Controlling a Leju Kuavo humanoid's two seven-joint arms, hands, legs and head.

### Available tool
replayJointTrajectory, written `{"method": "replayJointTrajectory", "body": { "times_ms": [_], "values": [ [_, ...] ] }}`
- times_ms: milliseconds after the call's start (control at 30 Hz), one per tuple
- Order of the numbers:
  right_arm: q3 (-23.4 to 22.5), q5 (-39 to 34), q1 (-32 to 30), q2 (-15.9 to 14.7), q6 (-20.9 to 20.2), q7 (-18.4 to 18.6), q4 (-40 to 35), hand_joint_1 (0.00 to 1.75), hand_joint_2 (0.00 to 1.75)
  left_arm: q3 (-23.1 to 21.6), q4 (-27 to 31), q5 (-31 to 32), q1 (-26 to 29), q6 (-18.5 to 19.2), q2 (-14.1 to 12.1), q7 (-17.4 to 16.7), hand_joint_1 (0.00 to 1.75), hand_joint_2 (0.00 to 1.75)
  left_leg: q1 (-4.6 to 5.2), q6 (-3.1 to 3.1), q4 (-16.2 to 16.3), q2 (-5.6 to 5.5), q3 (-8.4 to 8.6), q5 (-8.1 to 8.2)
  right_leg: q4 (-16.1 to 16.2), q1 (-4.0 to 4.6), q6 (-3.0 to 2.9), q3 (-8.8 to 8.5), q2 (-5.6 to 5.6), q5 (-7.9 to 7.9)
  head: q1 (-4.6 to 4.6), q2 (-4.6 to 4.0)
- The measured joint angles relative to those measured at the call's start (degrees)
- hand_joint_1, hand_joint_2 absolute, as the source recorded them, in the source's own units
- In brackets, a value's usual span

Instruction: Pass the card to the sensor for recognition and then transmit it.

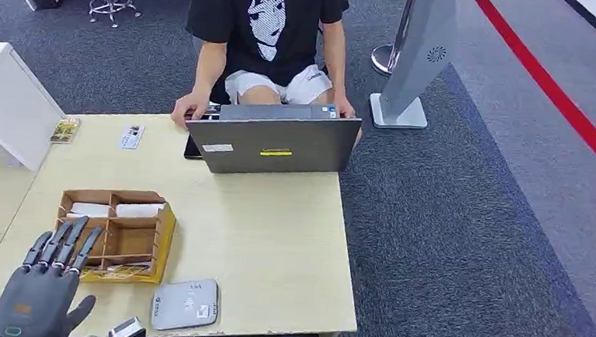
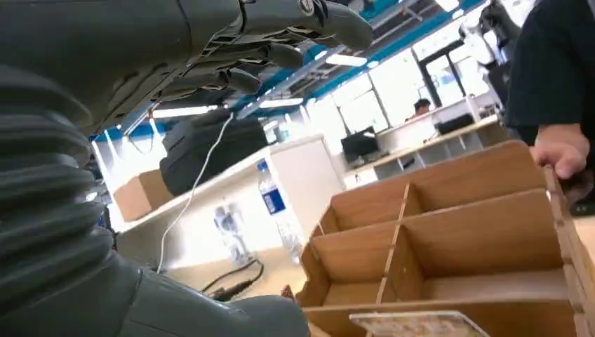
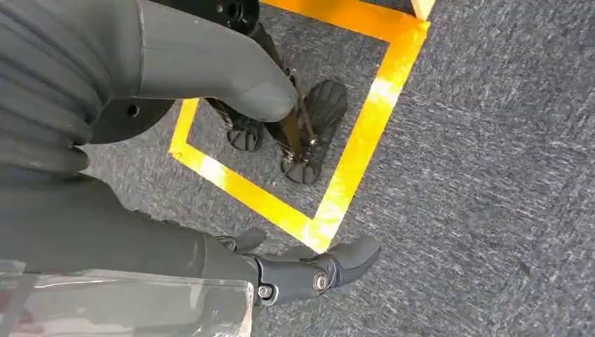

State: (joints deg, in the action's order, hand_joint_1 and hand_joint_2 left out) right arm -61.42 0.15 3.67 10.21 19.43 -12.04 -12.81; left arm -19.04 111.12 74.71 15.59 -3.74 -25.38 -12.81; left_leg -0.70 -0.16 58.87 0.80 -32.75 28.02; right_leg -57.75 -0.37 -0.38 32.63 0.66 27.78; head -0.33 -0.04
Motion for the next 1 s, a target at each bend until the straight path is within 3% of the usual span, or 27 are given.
{"method": "replayJointTrajectory", "body": {
  "times_ms": [300, 533, 733, 1000],
  "values": [
    [0.00, 1.07, 0.03, 0.00, -0.07, 0.41, 0.00, 0.00, 1.75, -0.15, -3.17, -0.97, -0.73, 0.53, 0.51, -0.85, 0.00, 1.75, 0.01, 0.00, 0.00, -0.01, 0.00, 0.00, 0.00, 0.00, 0.00, 0.00, 0.01, 0.00, 0.00, 0.00],
    [0.43, 3.91, 0.23, -0.17, -1.09, 1.57, -0.02, 0.00, 1.75, 0.72, -14.46, 3.77, -6.16, -5.59, 6.26, 0.70, 0.00, 1.75, 0.02, 0.00, 0.01, -0.04, 0.02, -0.01, 0.01, -0.01, 0.00, -0.04, 0.07, -0.04, 0.02, 0.00],
    [0.59, 4.64, 0.27, -0.44, -1.68, 1.77, -0.02, 0.00, 1.75, 3.50, -21.49, 5.07, -8.03, -5.87, 9.10, 0.72, 0.00, 1.75, 0.01, 0.00, 0.01, -0.03, 0.02, -0.01, 0.00, -0.01, 0.00, -0.03, 0.05, -0.03, 0.00, 0.00],
    [0.59, 4.90, 0.26, -0.61, -1.73, 2.16, -0.02, 0.00, 1.75, 6.14, -25.31, 7.41, -7.62, -4.85, 10.10, 0.65, 0.00, 1.75, 0.01, 0.00, 0.01, -0.04, -0.01, 0.00, 0.00, -0.01, 0.00, -0.02, 0.04, 0.00, 0.02, 0.00]
  ]
}}
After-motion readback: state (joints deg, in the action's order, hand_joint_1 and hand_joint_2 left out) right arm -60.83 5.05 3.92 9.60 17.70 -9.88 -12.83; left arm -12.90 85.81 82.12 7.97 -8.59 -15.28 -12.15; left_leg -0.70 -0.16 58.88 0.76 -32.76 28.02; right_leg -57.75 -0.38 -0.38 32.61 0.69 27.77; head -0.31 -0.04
